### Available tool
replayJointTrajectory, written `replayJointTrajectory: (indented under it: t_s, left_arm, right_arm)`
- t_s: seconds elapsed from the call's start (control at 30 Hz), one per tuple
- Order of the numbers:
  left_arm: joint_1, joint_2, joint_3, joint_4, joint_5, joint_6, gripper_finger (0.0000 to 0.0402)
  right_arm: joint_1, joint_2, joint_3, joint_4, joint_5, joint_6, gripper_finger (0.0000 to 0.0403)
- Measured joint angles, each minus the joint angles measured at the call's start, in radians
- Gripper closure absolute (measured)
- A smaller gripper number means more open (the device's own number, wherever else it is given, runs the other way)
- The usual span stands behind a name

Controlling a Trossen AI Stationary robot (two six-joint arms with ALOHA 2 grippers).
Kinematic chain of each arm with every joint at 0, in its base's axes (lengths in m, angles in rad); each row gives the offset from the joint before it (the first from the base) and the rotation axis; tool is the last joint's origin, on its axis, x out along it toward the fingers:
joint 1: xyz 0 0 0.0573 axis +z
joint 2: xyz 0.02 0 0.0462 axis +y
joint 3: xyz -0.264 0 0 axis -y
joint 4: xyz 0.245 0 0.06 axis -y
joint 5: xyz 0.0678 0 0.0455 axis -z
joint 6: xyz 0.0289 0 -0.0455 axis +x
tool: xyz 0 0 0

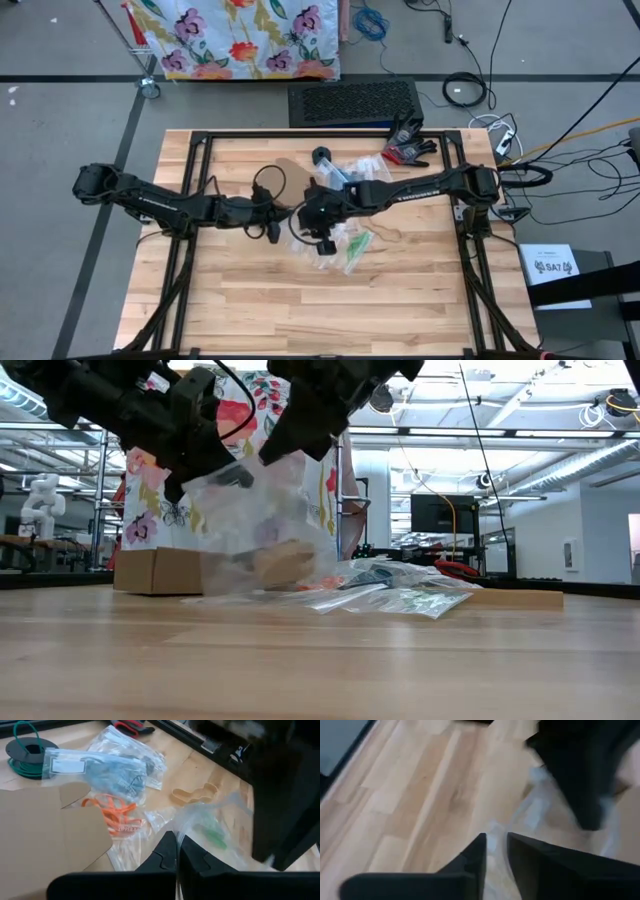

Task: Sort rubber bands
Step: Put the brown rubber band into the transparent zip bag

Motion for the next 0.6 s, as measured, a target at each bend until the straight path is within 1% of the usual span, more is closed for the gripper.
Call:
replayJointTrajectory:
  t_s: [0.07,0.17,0.23,0.33,0.43,0.53,0.6]
  left_arm:
    - [0.0,0.0,0.0,-0.017,0.0,0.0,0.0401]
    - [0.0,0.0,0.0,-0.043,0.001,-0.001,0.0401]
    - [0.0,0.0,0.0,-0.058,0.001,-0.002,0.0401]
    - [-0.001,0.0,0.0,-0.07,0.002,-0.025,0.0401]
    - [-0.001,0.0,0.0,-0.072,0.005,-0.026,0.0401]
    - [-0.001,0.0,0.0,-0.071,0.006,-0.026,0.0401]
    - [-0.001,0.0,0.0,-0.071,0.006,-0.026,0.0401]
  right_arm:
    - [-0.007,0.0,0.0,0.02,0.025,-0.015,0.0324]
    - [-0.013,-0.013,0.0,0.018,0.106,-0.049,0.0292]
    - [-0.015,-0.042,0.0,0.012,0.135,-0.07,0.0277]
    - [-0.015,-0.097,0.0,-0.014,0.164,-0.071,0.0265]
    - [-0.014,-0.157,0.0,-0.112,0.219,-0.037,0.0262]
    - [-0.015,-0.214,0.0,-0.267,0.287,0.025,0.0262]
    - [-0.015,-0.248,-0.018,-0.357,0.302,0.078,0.0267]
